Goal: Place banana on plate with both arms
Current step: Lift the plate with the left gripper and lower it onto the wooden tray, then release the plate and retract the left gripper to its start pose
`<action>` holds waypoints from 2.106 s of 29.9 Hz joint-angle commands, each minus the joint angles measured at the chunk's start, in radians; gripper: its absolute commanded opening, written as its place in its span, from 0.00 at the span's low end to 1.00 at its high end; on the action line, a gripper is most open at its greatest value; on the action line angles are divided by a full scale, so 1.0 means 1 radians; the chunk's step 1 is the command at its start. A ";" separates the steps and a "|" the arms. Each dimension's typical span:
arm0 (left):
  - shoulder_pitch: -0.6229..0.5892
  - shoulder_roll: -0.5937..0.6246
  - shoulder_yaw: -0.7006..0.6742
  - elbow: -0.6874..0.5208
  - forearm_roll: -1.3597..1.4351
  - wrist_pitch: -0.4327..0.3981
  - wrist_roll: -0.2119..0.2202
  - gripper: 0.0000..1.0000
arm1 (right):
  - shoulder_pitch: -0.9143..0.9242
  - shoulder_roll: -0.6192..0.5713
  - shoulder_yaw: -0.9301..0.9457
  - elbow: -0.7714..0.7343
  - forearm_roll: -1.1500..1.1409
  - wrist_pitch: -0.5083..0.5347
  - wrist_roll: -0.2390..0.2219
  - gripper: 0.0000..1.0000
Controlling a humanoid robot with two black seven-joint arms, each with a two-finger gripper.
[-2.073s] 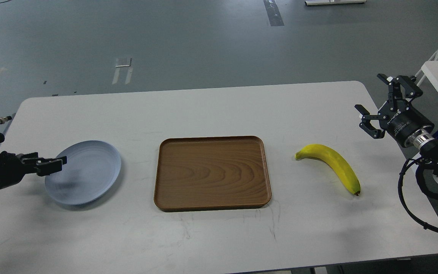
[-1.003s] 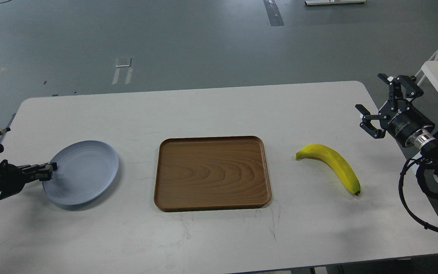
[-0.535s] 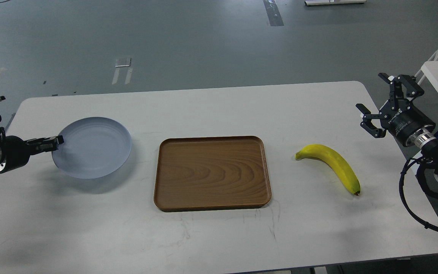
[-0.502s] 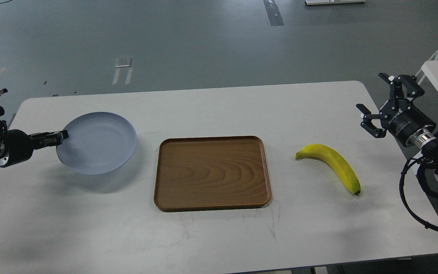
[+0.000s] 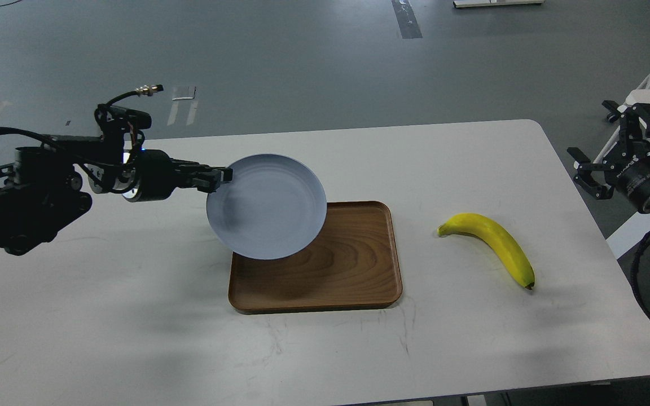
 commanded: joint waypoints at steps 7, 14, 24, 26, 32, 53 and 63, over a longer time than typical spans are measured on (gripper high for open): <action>-0.034 -0.269 0.108 0.231 -0.002 0.000 0.000 0.00 | -0.014 -0.041 0.004 -0.001 0.000 0.000 0.000 1.00; -0.015 -0.291 0.151 0.262 -0.007 0.000 0.000 0.00 | -0.028 -0.050 0.006 0.001 0.002 0.000 0.000 1.00; 0.002 -0.292 0.171 0.282 -0.019 -0.002 0.000 0.07 | -0.028 -0.050 0.007 0.001 0.002 0.000 0.000 1.00; 0.003 -0.303 0.171 0.283 -0.023 -0.002 0.000 0.58 | -0.028 -0.050 0.007 0.001 0.002 0.000 0.000 1.00; 0.000 -0.303 0.165 0.282 -0.071 -0.002 0.000 0.93 | -0.028 -0.050 0.007 0.001 0.002 0.000 0.000 1.00; 0.123 -0.024 -0.075 0.265 -1.438 -0.155 0.000 0.98 | -0.029 -0.038 -0.005 0.013 -0.003 0.000 0.000 1.00; 0.374 0.054 -0.407 0.268 -1.442 -0.155 0.000 0.98 | -0.017 -0.052 -0.007 0.019 -0.339 0.000 0.000 1.00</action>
